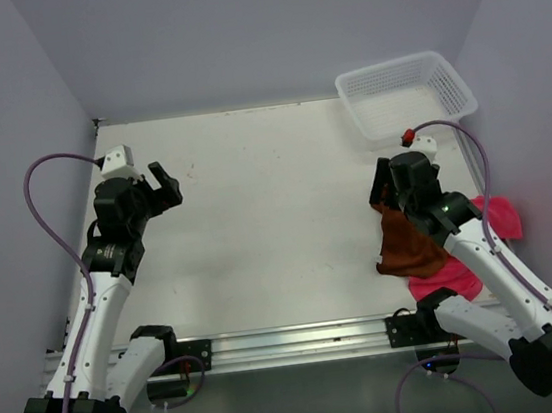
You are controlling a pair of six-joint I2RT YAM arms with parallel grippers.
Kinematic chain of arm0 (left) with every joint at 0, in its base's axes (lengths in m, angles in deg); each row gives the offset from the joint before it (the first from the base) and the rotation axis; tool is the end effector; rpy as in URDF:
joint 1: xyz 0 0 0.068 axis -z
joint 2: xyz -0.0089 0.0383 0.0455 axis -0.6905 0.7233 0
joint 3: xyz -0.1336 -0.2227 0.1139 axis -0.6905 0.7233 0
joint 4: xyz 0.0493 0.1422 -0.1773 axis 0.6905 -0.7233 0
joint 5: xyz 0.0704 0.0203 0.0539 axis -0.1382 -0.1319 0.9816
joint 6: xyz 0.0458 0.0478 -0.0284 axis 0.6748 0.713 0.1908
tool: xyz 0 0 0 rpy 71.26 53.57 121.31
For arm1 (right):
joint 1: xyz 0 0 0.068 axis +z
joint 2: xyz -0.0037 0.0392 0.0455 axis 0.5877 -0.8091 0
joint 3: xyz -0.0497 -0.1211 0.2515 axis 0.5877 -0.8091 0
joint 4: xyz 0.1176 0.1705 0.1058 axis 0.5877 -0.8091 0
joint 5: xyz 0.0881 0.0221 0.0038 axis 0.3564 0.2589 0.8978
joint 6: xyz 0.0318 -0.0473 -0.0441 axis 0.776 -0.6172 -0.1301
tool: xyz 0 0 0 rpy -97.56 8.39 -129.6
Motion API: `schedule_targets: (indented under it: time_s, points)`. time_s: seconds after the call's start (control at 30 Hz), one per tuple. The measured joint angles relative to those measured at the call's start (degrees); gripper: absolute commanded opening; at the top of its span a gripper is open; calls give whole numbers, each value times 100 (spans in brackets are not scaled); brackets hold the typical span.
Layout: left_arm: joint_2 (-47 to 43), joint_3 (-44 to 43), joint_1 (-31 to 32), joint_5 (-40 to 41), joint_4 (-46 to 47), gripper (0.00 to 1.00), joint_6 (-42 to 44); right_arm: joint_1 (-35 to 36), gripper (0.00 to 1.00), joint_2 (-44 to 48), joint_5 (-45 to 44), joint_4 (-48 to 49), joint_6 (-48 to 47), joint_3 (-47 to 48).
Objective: Roll the towels
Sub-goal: Grab a towel with the right arm
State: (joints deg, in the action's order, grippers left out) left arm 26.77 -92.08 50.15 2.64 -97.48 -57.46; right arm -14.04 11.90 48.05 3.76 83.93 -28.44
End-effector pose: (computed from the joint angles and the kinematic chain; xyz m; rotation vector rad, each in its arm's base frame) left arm 0.1885 -0.0158 0.3274 -0.3251 1.9183 -0.2368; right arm 0.1728 0.0428 0.3020 0.3319 2.1522 0.0010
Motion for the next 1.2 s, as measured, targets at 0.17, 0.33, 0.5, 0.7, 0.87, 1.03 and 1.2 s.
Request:
schedule_targets:
  time_s: [0.17, 0.33, 0.5, 0.7, 0.87, 1.03, 1.2]
  points:
    - [2, 0, 0, -48, -2, 100, 2, 0, 85, -17, 26, -24, -57, 0]
    - [0, 0, 0, -111, -4, 100, 2, -4, 84, -341, -227, -144, -31, 2]
    - [-9, -7, 0, -92, -37, 100, 0, -105, 79, -1150, -260, -39, 118, -22]
    - [-31, -9, 0, -15, -90, 80, -7, -361, 74, -1952, -142, 402, 170, -164]
    - [-101, -9, 0, -17, -90, 90, 17, -531, 63, -2500, -61, 702, 179, -289]
    - [-103, -9, 0, -15, -92, 95, 2, -632, 26, -2791, -9, 824, 166, -313]
    - [-103, -9, 0, -17, -94, 95, 2, -660, 1, -2763, 31, 839, 197, -308]
